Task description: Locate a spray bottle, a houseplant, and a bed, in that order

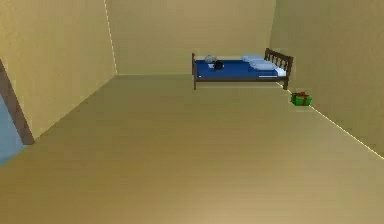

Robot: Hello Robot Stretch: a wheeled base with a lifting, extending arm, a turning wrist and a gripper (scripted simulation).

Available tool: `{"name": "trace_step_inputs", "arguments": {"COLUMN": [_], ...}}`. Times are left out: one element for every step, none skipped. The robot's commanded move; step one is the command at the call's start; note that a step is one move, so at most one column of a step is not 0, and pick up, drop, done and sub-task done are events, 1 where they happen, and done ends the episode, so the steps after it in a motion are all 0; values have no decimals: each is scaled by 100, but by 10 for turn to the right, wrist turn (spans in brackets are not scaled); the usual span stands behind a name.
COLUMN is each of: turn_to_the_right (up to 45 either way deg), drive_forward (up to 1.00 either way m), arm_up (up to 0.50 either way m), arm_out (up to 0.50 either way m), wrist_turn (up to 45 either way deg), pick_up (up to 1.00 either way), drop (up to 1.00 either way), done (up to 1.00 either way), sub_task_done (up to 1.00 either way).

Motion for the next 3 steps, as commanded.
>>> {"name": "trace_step_inputs", "arguments": {"turn_to_the_right": [0,0,30], "drive_forward": [100,100,0], "arm_up": [0,0,0], "arm_out": [0,0,0], "wrist_turn": [0,0,0], "pick_up": [0,0,0], "drop": [0,0,0], "done": [0,0,0], "sub_task_done": [0,0,0]}}
